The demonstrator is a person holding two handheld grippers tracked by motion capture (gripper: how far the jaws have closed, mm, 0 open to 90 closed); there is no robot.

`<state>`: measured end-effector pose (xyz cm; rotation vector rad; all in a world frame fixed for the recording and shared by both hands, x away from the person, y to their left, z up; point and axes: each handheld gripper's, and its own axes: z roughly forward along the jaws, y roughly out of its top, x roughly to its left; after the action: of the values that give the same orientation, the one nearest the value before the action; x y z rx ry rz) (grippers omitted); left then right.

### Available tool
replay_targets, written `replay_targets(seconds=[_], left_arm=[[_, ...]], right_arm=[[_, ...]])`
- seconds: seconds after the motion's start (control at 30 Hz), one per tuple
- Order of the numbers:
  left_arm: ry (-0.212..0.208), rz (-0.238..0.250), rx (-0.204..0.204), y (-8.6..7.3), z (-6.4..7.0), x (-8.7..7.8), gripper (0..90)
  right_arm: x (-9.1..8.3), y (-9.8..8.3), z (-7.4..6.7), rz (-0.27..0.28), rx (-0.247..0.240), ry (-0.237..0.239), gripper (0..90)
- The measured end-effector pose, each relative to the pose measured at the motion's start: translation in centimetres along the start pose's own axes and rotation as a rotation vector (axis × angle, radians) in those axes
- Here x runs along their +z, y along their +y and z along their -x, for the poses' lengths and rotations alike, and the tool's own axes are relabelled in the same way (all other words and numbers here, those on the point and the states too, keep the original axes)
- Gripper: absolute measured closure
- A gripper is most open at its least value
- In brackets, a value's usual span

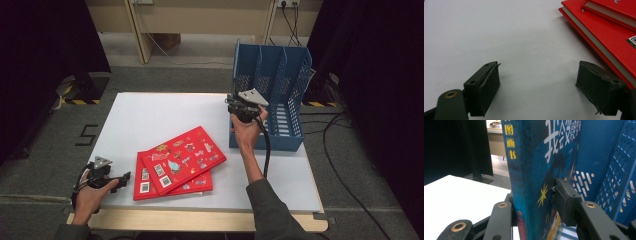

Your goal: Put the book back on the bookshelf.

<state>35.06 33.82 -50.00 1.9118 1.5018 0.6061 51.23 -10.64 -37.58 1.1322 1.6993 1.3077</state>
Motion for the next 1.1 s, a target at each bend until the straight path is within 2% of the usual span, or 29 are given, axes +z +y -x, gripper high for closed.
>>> replay_targets(seconds=[0.03, 0.13, 0.27, 0.33, 0.6, 0.73, 0.9, 0.97, 1.0, 1.1], left_arm=[[-0.001, 0.002, -0.001, 0.0, 0.0, 0.0, 17.4], [-0.001, 0.000, 0.000, 0.0, 0.0, 0.0, 17.4], [0.000, 0.005, -0.001, 0.0, 0.0, 0.0, 17.4], [-0.001, 0.002, 0.001, 0.0, 0.0, 0.0, 17.4], [-0.006, 0.006, 0.005, -0.1, -0.1, -0.1, 17.5], [-0.008, 0.008, 0.000, -0.1, -0.1, -0.2, 18.2], [0.000, 0.043, -0.009, 0.1, 0.1, -0.7, 18.4], [-0.003, 0.056, -0.009, 0.1, 0.4, -0.9, 18.5], [-0.003, 0.059, -0.005, 0.2, 0.5, -1.0, 18.5], [-0.010, 0.075, 0.001, 0.2, 0.9, -1.3, 18.6]], right_arm=[[0.0, 0.0, 0.1, -0.002, -0.006, 0.002, 61.4], [-0.3, -0.1, 0.3, 0.000, 0.019, 0.015, 59.7], [-0.9, -0.1, 0.4, 0.000, 0.004, 0.026, 55.2], [-1.2, 0.0, 0.4, 0.004, 0.017, 0.037, 52.9], [-4.1, -0.4, 0.3, 0.010, 0.022, 0.089, 44.6], [-5.7, -1.3, 0.2, -0.007, 0.037, 0.133, 42.4], [-7.5, -3.3, -0.3, -0.037, 0.042, 0.189, 41.0], [-8.0, -4.1, -0.7, -0.051, 0.036, 0.207, 41.0], [-8.1, -4.5, -0.9, -0.081, 0.026, 0.225, 40.6], [-8.5, -5.5, -1.5, -0.101, 0.039, 0.251, 40.4]])
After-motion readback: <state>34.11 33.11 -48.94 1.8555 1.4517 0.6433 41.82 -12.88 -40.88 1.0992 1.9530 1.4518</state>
